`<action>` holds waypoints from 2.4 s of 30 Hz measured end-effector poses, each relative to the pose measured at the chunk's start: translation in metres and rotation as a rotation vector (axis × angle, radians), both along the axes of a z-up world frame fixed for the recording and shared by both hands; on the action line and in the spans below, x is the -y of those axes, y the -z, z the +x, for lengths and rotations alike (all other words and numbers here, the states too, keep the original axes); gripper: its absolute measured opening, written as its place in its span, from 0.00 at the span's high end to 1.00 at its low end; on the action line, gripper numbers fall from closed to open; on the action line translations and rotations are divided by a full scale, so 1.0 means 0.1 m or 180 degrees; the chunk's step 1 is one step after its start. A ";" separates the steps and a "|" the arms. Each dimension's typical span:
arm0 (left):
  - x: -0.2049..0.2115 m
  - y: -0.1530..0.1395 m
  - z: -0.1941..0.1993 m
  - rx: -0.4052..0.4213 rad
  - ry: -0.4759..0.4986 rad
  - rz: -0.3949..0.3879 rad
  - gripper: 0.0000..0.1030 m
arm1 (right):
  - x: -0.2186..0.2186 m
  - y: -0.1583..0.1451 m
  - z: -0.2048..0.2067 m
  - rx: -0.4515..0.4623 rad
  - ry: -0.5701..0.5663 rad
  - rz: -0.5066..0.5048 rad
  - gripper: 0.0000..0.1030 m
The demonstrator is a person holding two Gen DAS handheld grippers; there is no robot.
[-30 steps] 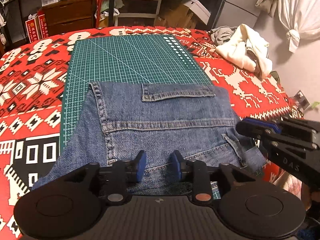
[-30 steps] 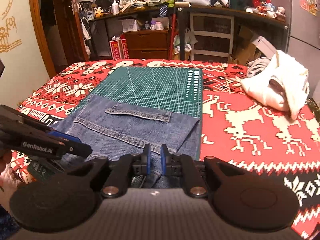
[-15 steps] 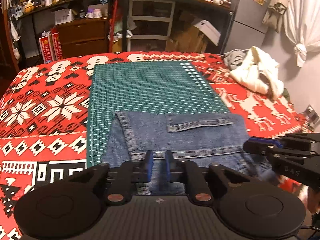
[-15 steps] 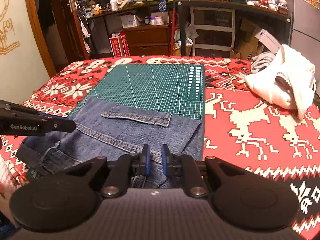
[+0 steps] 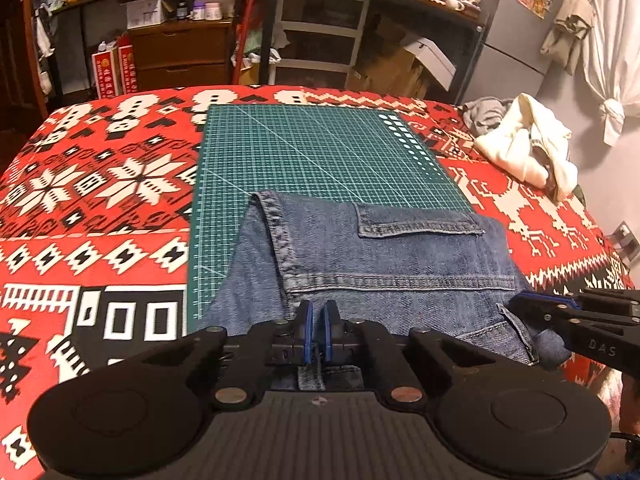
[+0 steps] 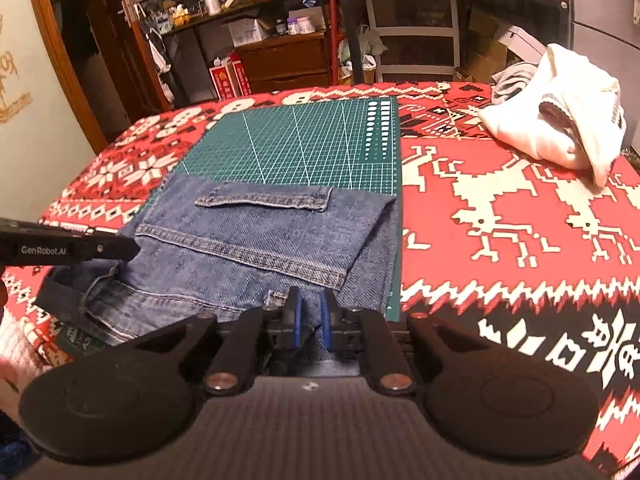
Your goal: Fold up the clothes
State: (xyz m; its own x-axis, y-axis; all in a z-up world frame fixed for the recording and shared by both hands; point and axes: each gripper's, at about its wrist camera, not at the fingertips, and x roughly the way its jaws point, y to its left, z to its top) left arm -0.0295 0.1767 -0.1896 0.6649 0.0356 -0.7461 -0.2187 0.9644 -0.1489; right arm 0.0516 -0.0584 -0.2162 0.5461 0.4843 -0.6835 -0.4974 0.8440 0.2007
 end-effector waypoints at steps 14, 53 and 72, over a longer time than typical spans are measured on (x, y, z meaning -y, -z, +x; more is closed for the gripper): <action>-0.18 0.07 0.10 -0.0085 -0.0126 -0.0049 0.96 | -0.08 0.04 0.32 0.0034 -0.0011 -0.0061 0.92; -0.12 0.18 0.48 0.0074 0.0029 -0.0209 0.97 | -0.06 0.05 0.82 0.0094 0.0260 0.0142 0.92; -0.19 0.05 0.53 0.0141 -0.0106 -0.0350 0.96 | -0.01 -0.09 0.70 0.0242 0.0365 0.0224 0.93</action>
